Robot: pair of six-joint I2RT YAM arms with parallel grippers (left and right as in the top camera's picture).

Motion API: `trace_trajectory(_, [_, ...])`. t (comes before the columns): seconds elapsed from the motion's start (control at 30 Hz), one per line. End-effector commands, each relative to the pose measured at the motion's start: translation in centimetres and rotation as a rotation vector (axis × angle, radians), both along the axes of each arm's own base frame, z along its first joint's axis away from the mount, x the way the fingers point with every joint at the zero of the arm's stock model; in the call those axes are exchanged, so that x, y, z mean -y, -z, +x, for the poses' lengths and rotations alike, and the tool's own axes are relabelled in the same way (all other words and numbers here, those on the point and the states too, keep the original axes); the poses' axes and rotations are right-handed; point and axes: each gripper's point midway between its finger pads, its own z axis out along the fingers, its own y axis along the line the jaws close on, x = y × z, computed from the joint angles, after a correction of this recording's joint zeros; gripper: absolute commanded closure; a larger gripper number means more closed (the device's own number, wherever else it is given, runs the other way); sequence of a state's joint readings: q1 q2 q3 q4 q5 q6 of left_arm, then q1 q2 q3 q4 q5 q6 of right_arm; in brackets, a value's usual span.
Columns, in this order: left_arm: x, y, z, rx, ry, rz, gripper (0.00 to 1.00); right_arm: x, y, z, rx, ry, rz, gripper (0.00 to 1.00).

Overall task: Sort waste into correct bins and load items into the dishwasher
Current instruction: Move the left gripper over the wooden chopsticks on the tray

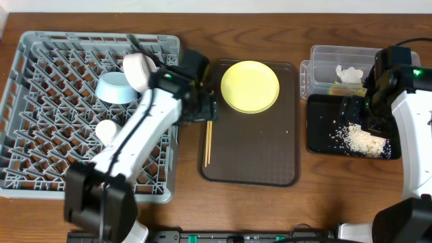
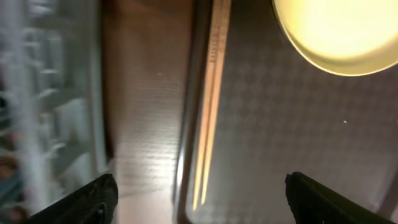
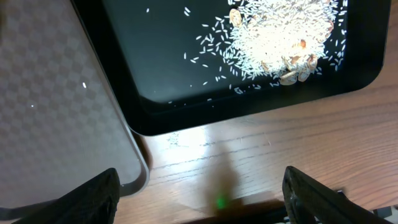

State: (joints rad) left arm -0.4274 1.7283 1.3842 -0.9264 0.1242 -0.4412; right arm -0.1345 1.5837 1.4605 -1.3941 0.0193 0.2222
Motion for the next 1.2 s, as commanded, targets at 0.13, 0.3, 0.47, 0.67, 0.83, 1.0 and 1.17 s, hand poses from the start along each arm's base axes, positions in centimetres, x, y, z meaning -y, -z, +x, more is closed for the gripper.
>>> trace_trajectory(0.13, [3.3, 4.1, -0.7, -0.051, 0.045, 0.04, 0.11, 0.4, -0.3, 0.2, 0.013, 0.002, -0.003, 0.19])
trace_trajectory(0.3, [5.1, 6.5, -0.9, -0.072, 0.081, 0.052, 0.14, 0.4, -0.3, 0.1, 0.011, 0.002, -0.003, 0.19])
trace_trajectory(0.47, [5.8, 8.4, -1.1, -0.088, 0.103, 0.079, 0.16, 0.3, -0.3, 0.1, 0.009, 0.002, -0.001, 0.19])
trace_trajectory(0.67, [5.0, 9.9, -1.0, -0.094, 0.099, 0.136, 0.16, 0.3, -0.3, 0.0, 0.003, 0.001, 0.0, 0.19])
trace_trajectory(0.83, [5.2, 10.3, -1.2, -0.103, 0.105, 0.141, 0.16, 0.3, -0.3, 0.0, 0.003, 0.002, 0.0, 0.19])
trace_trajectory(1.0, [5.4, 10.3, -1.3, -0.101, 0.111, 0.14, 0.16, 0.3, -0.3, -0.1, 0.003, 0.002, 0.001, 0.19])
trace_trajectory(1.17, [5.6, 10.3, -1.4, -0.101, 0.118, 0.141, 0.16, 0.3, -0.3, -0.1, 0.0, 0.005, 0.001, 0.19])
